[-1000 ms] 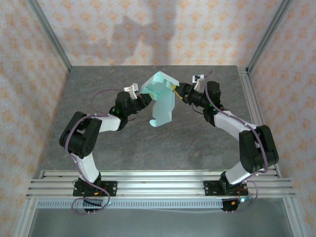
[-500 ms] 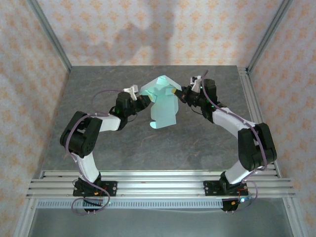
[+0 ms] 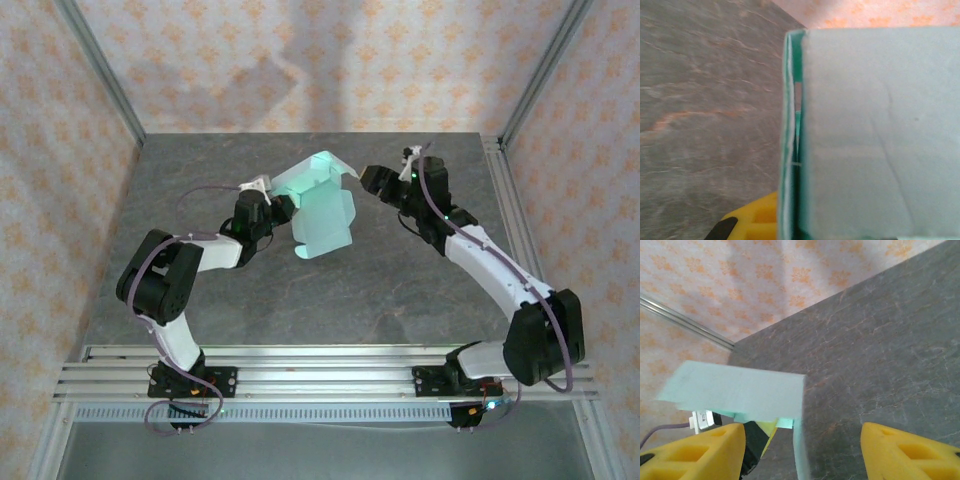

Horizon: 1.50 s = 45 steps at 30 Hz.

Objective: Fold the paper box

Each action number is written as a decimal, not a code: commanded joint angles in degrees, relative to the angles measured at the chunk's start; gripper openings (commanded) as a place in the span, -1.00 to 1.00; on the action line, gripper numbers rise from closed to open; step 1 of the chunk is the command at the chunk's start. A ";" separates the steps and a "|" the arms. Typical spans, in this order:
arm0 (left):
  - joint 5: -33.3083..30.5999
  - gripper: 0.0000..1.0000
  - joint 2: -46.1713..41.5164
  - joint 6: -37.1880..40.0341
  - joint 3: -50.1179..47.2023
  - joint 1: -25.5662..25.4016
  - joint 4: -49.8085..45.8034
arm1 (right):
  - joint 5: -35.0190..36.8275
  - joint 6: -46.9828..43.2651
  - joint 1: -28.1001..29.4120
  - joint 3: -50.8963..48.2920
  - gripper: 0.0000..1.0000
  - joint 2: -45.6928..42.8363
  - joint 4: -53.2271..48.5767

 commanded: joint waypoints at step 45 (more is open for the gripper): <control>-11.02 -1.00 0.47 4.88 2.93 -5.15 -2.43 | 40.85 -19.07 22.55 28.61 0.06 18.15 -17.40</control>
